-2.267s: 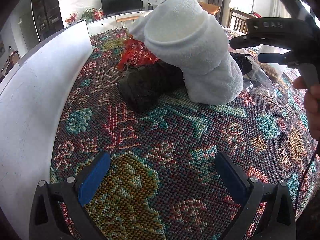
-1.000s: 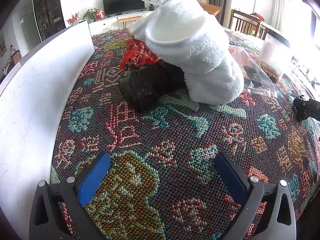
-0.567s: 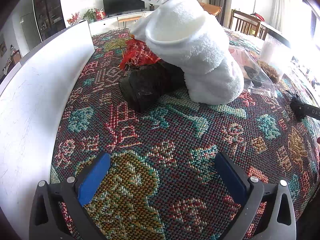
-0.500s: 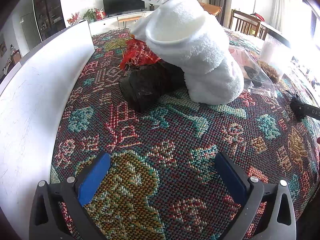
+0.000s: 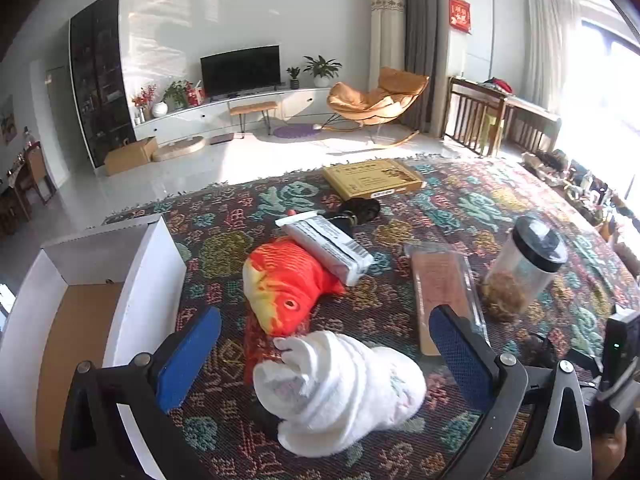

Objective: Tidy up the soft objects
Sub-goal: 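Grasp white towel bundle with left tool while right tool grasps black claw clip, then lift white towel bundle with left tool while right tool holds black claw clip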

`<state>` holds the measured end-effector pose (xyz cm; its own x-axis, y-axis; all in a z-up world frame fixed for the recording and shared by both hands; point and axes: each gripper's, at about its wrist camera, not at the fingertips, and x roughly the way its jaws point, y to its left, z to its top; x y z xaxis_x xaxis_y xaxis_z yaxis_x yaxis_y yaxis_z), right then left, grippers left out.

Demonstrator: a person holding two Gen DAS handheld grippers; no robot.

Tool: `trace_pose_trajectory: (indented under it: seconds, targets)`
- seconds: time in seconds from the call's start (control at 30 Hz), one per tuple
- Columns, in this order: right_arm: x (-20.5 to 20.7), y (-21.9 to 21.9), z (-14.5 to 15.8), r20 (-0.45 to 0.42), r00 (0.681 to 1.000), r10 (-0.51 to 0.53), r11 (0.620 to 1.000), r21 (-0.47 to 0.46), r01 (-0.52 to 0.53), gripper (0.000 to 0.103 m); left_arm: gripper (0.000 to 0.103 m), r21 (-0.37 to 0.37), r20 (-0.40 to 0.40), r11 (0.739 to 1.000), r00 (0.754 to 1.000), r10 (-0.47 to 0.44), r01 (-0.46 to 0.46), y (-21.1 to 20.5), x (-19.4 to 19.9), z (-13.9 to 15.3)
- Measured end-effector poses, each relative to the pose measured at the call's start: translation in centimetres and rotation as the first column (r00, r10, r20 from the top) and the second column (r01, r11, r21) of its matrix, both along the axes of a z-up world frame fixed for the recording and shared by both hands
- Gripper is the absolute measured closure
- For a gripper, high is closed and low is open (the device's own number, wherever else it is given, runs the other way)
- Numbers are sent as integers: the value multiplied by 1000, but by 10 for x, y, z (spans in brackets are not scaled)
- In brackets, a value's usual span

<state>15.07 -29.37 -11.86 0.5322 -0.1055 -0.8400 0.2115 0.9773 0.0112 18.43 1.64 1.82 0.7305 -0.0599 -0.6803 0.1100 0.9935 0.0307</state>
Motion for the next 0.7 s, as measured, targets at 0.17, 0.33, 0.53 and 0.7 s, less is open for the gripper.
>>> trace_pose_trajectory:
  seconds: [0.17,0.33,0.53,0.7]
  targets:
    - [0,0,0,0,1000,0,1000,-1,0,13,1,-178,-192,975,967,-166,132,-6,1,-52]
    - [0,-1,0,0,1000,-1,1000,0,1,13,0,-75,-178,943,926,-333,325,-34,-84,-71]
    - [0,-1,0,0,1000,-1,1000,-1,1,13,0,-115,-279,929,886,-369,351,-16,-153,-91]
    - [0,0,0,0,1000,-1,1000,-1,1,13,0,-58,-244,925,893,-379,377,-11,-188,-72]
